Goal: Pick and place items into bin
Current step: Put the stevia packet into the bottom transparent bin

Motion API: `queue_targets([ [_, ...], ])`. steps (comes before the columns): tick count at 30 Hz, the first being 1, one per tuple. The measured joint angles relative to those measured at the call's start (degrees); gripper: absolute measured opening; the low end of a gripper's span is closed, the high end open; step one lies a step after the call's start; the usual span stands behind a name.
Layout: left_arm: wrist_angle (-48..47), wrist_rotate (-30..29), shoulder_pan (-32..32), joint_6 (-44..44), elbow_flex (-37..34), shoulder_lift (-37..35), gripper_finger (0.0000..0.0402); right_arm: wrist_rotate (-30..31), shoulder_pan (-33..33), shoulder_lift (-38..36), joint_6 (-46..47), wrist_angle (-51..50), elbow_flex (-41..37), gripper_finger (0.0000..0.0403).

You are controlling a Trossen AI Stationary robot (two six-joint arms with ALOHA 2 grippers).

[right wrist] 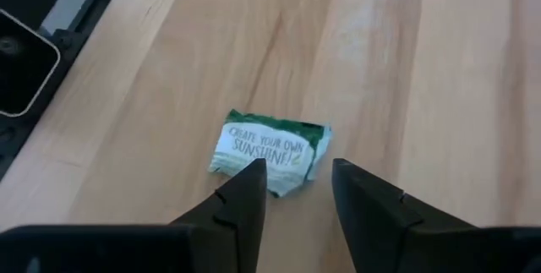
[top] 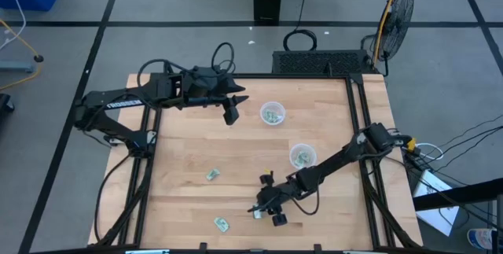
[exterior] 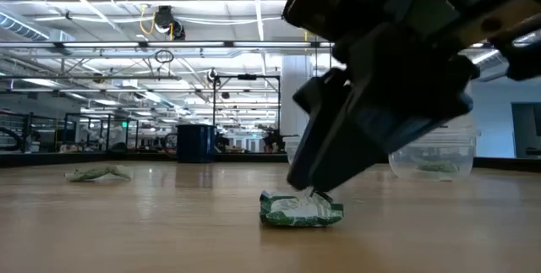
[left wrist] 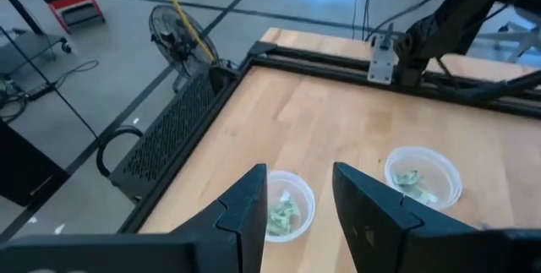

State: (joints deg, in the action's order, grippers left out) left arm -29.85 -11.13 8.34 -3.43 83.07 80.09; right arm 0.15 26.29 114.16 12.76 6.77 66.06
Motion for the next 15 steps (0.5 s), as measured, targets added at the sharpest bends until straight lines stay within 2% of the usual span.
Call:
queue_targets([
  [10, -0.1, 0.1, -0.1, -1.6, 0.0, -0.1, 0.0143, -0.4, -0.4, 1.8, -0.4, 1.9, 0.0, 0.0118],
  [15, -0.1, 0.5, -0.2, -1.6, 0.0, -0.1, 0.0143, -0.3, -0.5, 1.8, -1.9, 1.5, 0.0, 0.0069],
])
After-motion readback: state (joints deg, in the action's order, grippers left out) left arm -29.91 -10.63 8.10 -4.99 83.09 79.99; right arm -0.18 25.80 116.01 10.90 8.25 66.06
